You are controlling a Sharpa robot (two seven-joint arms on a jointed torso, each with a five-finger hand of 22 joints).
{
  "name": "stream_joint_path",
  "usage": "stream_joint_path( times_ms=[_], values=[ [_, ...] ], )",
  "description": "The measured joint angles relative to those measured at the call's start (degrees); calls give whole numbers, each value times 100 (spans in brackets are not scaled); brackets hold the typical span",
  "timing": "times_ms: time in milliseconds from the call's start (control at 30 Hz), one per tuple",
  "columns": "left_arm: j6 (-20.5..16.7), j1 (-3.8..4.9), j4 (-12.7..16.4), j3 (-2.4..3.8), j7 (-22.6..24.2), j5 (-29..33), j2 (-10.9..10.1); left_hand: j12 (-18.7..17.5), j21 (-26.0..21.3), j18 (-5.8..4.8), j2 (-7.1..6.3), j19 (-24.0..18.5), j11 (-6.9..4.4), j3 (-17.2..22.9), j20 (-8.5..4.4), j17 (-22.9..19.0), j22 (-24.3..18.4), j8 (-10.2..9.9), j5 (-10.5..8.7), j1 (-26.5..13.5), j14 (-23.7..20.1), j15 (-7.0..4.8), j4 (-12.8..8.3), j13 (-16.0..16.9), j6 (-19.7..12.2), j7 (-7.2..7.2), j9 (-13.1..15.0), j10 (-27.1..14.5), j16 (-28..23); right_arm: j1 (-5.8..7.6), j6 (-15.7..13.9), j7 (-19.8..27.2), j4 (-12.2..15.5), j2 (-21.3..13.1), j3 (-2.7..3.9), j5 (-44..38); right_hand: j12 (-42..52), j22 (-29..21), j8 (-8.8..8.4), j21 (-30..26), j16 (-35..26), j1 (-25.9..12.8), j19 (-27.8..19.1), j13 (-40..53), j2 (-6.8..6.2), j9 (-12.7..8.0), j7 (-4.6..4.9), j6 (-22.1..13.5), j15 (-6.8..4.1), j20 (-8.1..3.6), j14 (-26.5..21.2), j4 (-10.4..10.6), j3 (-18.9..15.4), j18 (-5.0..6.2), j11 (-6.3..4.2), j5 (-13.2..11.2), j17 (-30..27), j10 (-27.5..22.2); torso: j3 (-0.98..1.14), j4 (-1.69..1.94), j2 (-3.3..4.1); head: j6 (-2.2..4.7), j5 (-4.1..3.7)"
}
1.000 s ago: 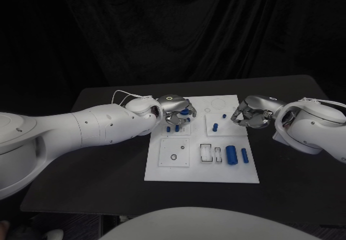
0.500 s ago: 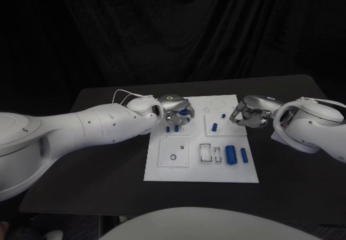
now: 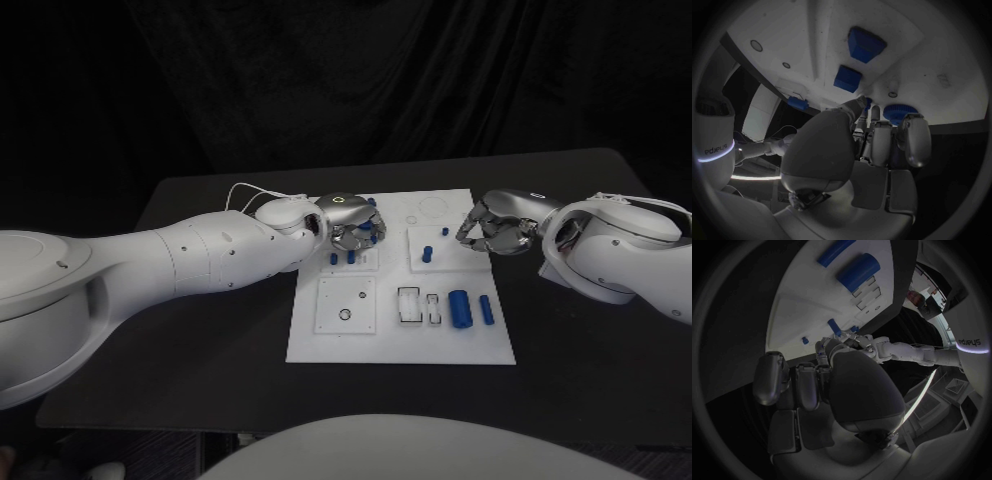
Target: Assemble the parts on the task board
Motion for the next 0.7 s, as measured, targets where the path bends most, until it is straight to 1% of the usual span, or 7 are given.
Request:
stream_joint_path(
  times_ms=[133,267,300,333,400,600,700],
  values=[
    [0,-10,-24,0,2,-2,1,89,34,0,27,31,-36,-22,-31,0,0,0,0,15,0,0,-22,47,84,18,-15,104,22,0,7,-1,-6,3,0,0,0,0,0,0,0,0,0,0,0,0,0,0,0,0,0,0,0,0,0,0,0,0,0,0,-2,0,-4],
    [-11,-15,-34,1,9,-3,1,222,165,-2,100,145,-88,-8,-63,52,0,0,32,42,87,-87,-89,98,182,54,-42,311,72,0,14,-1,-18,10,0,1,0,0,0,0,0,0,0,0,0,5,0,0,0,0,0,0,0,0,0,0,0,0,1,2,-4,0,-4],
    [-18,-17,-34,1,13,-4,0,243,198,-11,121,166,-98,-7,-84,53,0,-1,37,63,104,-104,-102,104,223,58,-44,356,99,0,15,-1,-22,13,0,1,0,0,0,0,0,0,0,0,0,5,0,0,0,0,0,0,0,0,0,0,0,0,1,2,-4,0,-2],
    [-33,-20,-34,1,21,-4,-4,262,222,-90,128,188,-117,-7,-79,53,0,-1,37,69,113,-113,-102,106,240,74,-45,390,106,0,17,-1,-25,15,0,1,0,0,0,0,0,0,0,0,0,5,0,0,0,0,0,0,0,0,0,0,0,0,1,2,-4,0,-1],
    [-64,-23,-28,1,40,-5,-15,262,248,-91,152,226,-133,-15,-104,54,0,23,36,93,142,-142,-128,107,312,60,-47,465,107,0,19,-1,-29,16,0,1,0,-1,0,0,0,0,0,0,0,4,0,0,0,0,0,0,0,0,0,0,0,0,1,2,-4,0,3],
    [-288,-25,92,1,148,-6,-147,257,356,-91,190,328,-175,-39,-164,53,0,67,72,83,269,-203,-181,33,532,77,-57,728,173,0,23,-1,-33,8,0,1,0,-1,0,0,0,0,0,0,0,4,0,0,0,0,0,0,0,0,0,0,0,0,1,4,-5,0,3],
    [-444,-25,252,1,209,-7,-278,197,356,-90,199,337,-180,-54,-174,53,0,89,73,80,269,-203,-197,-35,615,80,-57,803,173,0,25,-1,-33,-3,0,1,0,-1,0,0,0,0,0,0,0,4,0,0,0,0,0,0,0,-1,0,0,0,0,0,7,-8,0,-2]
  ],
)
